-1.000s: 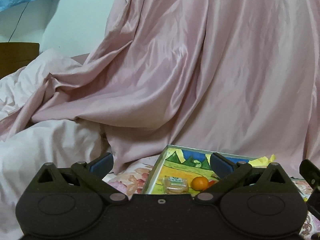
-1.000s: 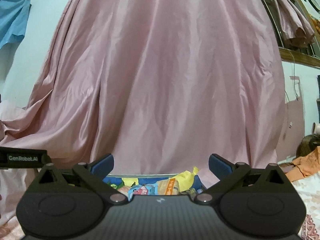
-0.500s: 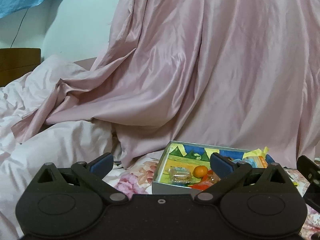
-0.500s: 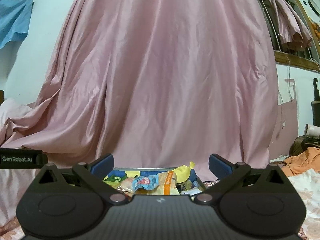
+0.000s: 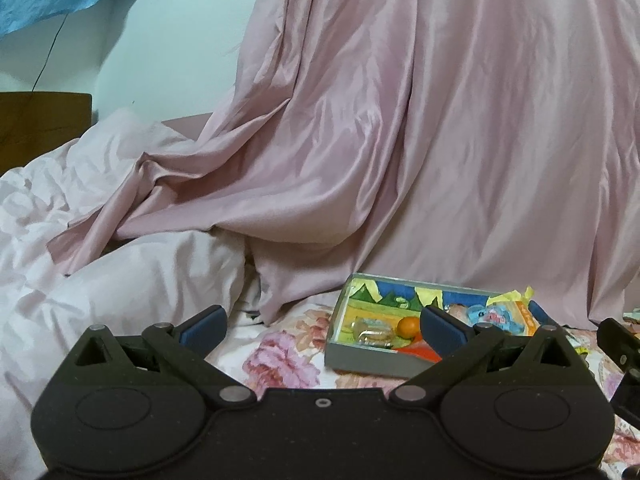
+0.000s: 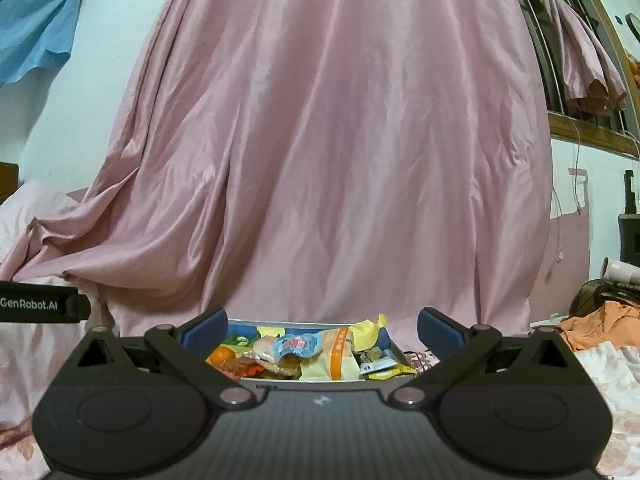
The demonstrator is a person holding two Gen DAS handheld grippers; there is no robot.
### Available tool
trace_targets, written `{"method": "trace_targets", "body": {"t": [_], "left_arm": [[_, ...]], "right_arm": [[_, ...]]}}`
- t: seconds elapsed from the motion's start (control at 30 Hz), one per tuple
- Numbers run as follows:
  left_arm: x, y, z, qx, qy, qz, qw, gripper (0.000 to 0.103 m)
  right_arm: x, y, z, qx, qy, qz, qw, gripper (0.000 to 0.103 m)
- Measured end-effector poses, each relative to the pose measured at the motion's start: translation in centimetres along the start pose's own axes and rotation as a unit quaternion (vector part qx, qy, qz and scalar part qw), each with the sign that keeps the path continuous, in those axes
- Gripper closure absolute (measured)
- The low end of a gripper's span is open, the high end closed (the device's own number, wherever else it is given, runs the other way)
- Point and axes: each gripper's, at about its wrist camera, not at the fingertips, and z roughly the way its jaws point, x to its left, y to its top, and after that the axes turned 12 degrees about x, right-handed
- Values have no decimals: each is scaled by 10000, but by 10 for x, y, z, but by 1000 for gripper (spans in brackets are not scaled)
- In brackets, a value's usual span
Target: Organize snacks
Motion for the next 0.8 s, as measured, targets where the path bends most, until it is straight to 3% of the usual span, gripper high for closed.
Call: {"method": "trace_targets", "body": {"t": [0.4, 0.8], "left_arm": [[24, -24, -15, 296, -100, -90, 9995, 1], [38, -43, -42, 249, -365, -18, 9990, 1]], "right_arm": [[9, -13, -25, 117, -48, -131, 9998, 0], [17, -31, -61, 54, -361, -208, 9991, 0]]}}
